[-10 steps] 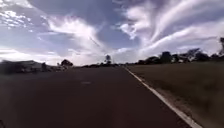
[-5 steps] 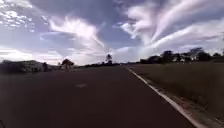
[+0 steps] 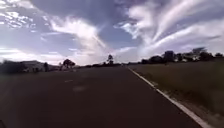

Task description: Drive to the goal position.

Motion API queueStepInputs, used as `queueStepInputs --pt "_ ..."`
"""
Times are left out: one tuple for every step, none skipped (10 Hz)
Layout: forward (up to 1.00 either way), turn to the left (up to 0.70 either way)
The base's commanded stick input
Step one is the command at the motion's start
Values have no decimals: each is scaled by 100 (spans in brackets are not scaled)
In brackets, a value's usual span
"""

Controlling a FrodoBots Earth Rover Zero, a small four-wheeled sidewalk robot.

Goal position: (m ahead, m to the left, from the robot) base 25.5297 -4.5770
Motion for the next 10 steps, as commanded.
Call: queueStepInputs --pt "100 0" --pt "100 0" --pt "100 0" --pt "100 0" --pt "100 0" --pt "100 0" --pt "100 0" --pt "100 0" --pt "100 0" --pt "100 -8"
